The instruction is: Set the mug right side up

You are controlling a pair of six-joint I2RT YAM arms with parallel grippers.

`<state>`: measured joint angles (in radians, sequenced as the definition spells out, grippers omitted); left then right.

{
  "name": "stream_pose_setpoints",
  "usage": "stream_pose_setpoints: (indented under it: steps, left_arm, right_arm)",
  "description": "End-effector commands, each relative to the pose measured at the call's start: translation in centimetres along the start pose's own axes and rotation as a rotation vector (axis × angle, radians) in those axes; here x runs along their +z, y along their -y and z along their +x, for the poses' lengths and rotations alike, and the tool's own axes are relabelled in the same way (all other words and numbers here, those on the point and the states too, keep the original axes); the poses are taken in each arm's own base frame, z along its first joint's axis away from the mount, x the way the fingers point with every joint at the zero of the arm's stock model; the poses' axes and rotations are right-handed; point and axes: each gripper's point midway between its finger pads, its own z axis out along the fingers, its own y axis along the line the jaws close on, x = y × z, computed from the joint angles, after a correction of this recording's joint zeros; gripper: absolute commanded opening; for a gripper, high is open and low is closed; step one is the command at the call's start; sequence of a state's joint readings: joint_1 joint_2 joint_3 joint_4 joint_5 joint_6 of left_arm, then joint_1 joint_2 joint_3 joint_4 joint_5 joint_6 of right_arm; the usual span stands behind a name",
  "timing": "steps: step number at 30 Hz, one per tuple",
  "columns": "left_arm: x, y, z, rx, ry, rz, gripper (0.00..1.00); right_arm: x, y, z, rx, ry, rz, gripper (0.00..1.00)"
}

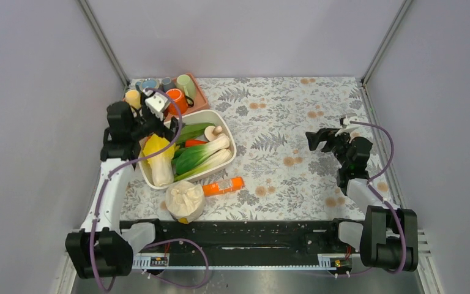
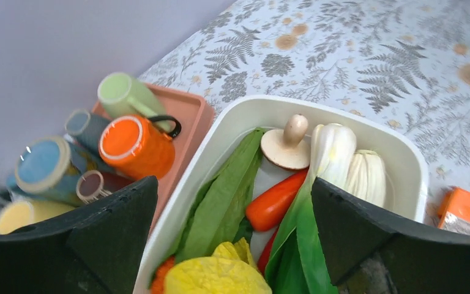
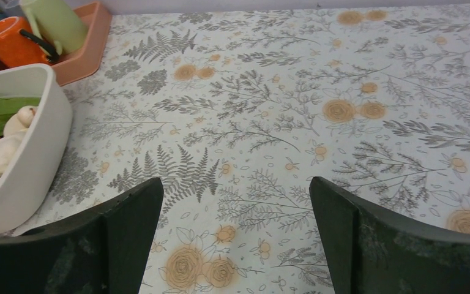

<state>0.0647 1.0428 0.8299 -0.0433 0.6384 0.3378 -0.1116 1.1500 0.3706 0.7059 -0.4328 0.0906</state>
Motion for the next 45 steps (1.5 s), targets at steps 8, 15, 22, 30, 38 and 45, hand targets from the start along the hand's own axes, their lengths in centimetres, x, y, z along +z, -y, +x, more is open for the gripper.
stream_pose_setpoints:
  steps: [8,15,22,30,38,45]
  left_arm:
    - [3.2,-5.4,-3.0,0.283,-0.463,0.268,0.91]
    - [11.6,-7.2,0.2,0.861,-0.632,0.437,0.78]
    - [19.9,-8.9,4.5,1.057,-0.691,0.444,0.64]
    - [23.9,-12.5,8.3,1.222,-0.776,0.35,0.58]
    - [22.5,-11.0,11.4,1.215,-0.841,0.458,0.59]
    - [23.7,-11.6,13.3,1.246,-0.888,0.408,0.4]
  right_arm:
    - [0.6,-2.5,-0.9,0.035,-0.013,-0.142,0.99]
    - [0.8,-2.2,-0.8,0.033,-0.015,-0.132,0.99]
    - [0.4,-1.8,-0.6,0.028,-0.005,-0.102,0.99]
    - [0.4,-1.5,-0.7,0.031,0.0,-0.083,0.99]
    - [0.6,-1.2,-0.7,0.039,-0.005,-0.068,0.99]
    - [0.5,-1.3,-0.6,0.039,-0.004,-0.067,0.99]
